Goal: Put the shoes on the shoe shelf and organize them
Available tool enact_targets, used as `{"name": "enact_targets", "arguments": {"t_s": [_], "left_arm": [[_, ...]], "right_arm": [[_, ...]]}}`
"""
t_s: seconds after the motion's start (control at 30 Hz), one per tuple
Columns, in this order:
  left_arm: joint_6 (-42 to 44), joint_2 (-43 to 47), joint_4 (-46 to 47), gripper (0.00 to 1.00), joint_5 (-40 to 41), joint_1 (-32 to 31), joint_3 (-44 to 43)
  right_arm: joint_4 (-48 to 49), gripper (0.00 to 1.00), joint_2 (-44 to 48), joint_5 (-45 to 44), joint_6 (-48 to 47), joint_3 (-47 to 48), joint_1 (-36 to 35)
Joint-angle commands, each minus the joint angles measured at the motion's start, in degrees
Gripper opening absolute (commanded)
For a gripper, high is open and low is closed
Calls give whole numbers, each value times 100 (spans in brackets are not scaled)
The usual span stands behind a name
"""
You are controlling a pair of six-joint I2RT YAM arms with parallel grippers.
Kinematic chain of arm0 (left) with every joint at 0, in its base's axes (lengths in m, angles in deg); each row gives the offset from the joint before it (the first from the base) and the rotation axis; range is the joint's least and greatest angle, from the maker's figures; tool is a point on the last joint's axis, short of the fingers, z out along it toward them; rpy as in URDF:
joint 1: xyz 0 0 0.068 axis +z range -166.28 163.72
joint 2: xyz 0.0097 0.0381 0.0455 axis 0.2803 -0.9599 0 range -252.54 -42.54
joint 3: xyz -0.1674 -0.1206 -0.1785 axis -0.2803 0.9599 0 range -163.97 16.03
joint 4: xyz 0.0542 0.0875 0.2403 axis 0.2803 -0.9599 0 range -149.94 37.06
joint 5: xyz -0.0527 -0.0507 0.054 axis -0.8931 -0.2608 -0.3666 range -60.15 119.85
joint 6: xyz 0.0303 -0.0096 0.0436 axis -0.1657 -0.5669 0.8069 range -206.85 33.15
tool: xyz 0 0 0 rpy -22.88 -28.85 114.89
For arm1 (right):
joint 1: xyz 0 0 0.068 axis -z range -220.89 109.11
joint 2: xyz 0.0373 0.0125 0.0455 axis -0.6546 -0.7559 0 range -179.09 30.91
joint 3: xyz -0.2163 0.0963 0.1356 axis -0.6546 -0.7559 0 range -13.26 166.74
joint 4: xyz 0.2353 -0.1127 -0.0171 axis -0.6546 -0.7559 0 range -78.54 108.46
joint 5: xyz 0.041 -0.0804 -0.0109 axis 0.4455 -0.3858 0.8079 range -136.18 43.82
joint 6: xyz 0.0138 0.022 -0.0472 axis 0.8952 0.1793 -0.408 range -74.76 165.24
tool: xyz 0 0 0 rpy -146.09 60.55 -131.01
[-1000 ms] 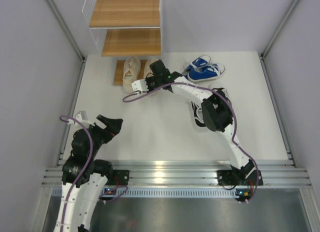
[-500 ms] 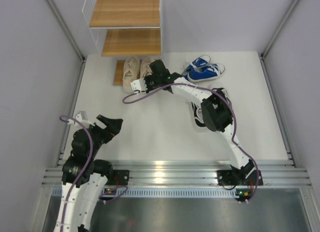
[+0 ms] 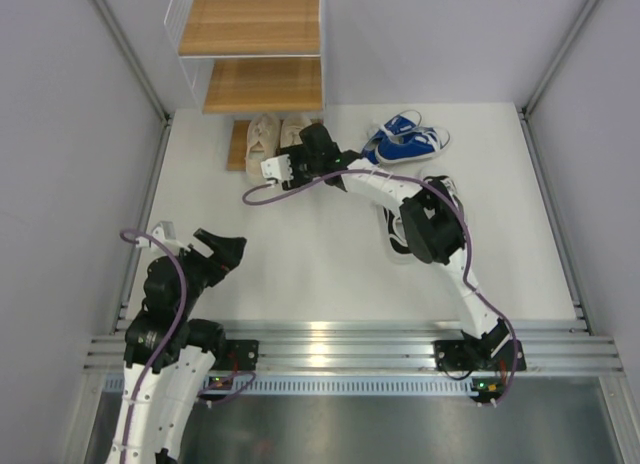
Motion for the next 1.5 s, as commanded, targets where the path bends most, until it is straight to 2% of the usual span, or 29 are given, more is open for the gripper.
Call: {"name": "enact_targets", "arguments": {"t_s": [0.0,0.13,0.27,0.4,0.43,0.53,0.73,0.8,0.87,0.93,0.97,1.0,1.07,1.1,1.13,1.2,1.27,1.43,1.47], "left_arm": [[-44,-65,273,96,-22,26,-56],[-114,-117,388,98,-75,26,14],[-237,-284,537,98,-294,26,67],[-317,-678,739,98,-532,26,67],[-299,-758,774,98,-698,26,67],[-238,-1066,932,98,-1084,26,84],[-106,-1997,1143,93,-1762,17,-153],[-114,-2443,1293,88,-2035,-9,-310],[-106,-2735,1450,87,-1966,-105,-469],[-132,-3157,1617,85,-1694,-482,-732],[-167,-3306,1818,84,-1292,-675,-811],[-280,-3691,1934,83,-975,-1216,-925],[-439,-4123,2241,77,-447,-1904,-1215],[-683,-4595,2529,76,121,-2525,-1303],[-790,-4852,2741,71,231,-2784,-1452],[-1070,-5640,3050,67,355,-3223,-1655],[-1160,-6153,3375,62,461,-3409,-2101],[-1266,-7900,3446,60,864,-4077,-3375],[-1257,-7904,3455,60,900,-4078,-3378]], "right_arm": [[434,58,315,-41,53,-293,12],[627,69,1051,275,342,-1003,12],[417,78,1782,601,571,-1532,3],[-671,85,2608,1049,870,-1796,12],[-1422,85,2914,1302,862,-1858,38],[-2760,84,3512,1881,853,-2068,152],[-3732,81,4655,2516,2108,-3033,1100],[-3680,80,4990,2675,2582,-3429,1741],[-3627,79,5474,2860,2777,-4010,2468],[-3443,79,5894,2730,3207,-4474,2892],[-3408,78,6001,2685,3339,-4590,3243],[-3381,77,6098,2676,3532,-4696,3403],[-3232,76,6406,2658,3796,-5039,3806],[-3153,75,6511,2632,4067,-5153,3904],[-2848,75,6721,2475,4252,-5406,3992],[-2530,75,6907,2106,4831,-5628,4142],[-2353,75,7083,1824,4957,-5822,4308],[-2142,76,7207,1515,5177,-5997,4590],[-2098,76,7207,1524,5177,-6033,4608]]}}
